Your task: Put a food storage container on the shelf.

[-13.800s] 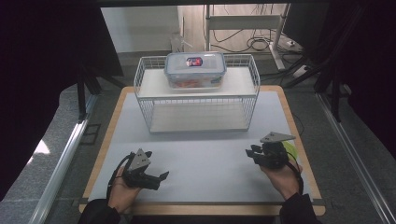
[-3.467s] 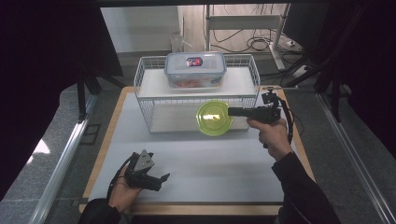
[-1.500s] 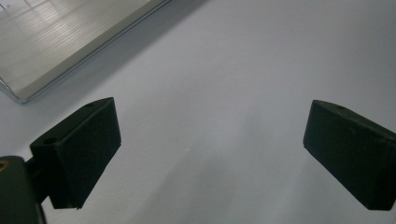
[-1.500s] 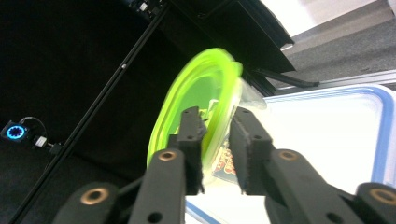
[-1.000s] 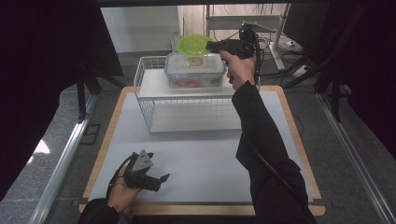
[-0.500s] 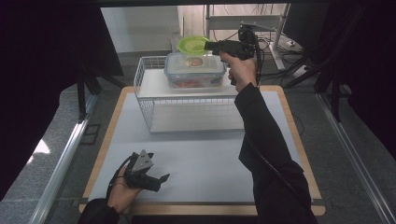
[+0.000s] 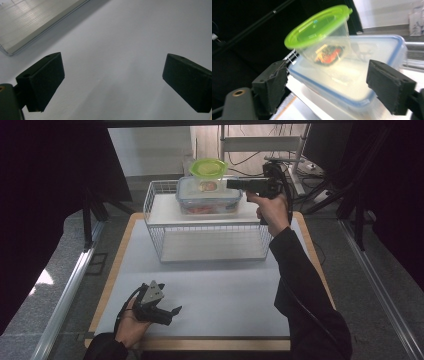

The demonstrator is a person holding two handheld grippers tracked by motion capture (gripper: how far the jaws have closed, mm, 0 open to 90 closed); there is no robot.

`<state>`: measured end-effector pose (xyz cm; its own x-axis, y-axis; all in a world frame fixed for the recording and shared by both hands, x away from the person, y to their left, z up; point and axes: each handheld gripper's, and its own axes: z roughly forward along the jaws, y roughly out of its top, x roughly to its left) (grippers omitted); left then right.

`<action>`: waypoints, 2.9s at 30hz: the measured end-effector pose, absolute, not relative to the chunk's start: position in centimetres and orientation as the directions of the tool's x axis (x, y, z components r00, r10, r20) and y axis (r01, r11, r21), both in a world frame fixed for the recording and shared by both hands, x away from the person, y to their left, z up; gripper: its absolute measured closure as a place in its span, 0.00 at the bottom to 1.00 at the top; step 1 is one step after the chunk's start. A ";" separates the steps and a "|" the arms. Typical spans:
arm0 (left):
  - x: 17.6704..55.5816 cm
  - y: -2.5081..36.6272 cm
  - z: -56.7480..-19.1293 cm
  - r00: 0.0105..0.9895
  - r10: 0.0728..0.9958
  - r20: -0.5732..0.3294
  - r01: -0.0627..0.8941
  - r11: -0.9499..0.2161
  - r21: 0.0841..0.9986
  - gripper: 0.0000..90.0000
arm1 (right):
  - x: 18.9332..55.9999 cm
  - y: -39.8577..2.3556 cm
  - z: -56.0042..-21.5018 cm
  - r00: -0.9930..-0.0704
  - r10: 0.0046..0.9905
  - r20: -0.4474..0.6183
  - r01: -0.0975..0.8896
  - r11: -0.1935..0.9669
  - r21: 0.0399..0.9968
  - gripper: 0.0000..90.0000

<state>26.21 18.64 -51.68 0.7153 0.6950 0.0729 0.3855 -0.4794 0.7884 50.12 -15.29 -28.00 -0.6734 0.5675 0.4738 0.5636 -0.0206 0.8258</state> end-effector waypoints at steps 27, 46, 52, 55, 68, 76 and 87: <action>26.3 18.8 -51.6 0.709 0.704 0.046 0.409 -0.463 0.786 0.02 | 42.6 -16.5 -33.5 -0.756 0.631 0.173 0.385 0.215 0.898 0.06; 26.2 18.9 -51.4 0.710 0.704 0.019 0.402 -0.428 0.809 0.02 | 39.2 -17.3 -40.3 -0.770 0.628 0.109 0.373 0.305 0.876 0.00; 26.1 18.9 -51.4 0.710 0.704 0.010 0.402 -0.417 0.815 0.02 | 37.9 -18.1 -41.2 -0.762 0.641 0.090 0.363 0.308 0.879 0.00; 26.1 18.9 -51.4 0.711 0.704 0.003 0.403 -0.410 0.819 0.02 | 37.0 -18.4 -41.8 -0.756 0.651 0.070 0.358 0.321 0.877 0.00; 26.2 19.0 -51.4 0.706 0.708 0.007 0.401 -0.408 0.821 0.02 | 34.3 -21.5 -45.0 -0.714 0.697 0.064 0.391 0.321 0.862 0.00; 26.2 19.0 -51.5 0.706 0.708 0.029 0.391 -0.424 0.817 0.02 | 32.9 -22.6 -46.8 -0.694 0.719 0.020 0.396 0.358 0.846 0.00; 26.2 19.0 -51.6 0.709 0.704 0.035 0.386 -0.430 0.816 0.02 | 31.3 -23.3 -48.3 -0.679 0.735 0.006 0.414 0.376 0.829 0.00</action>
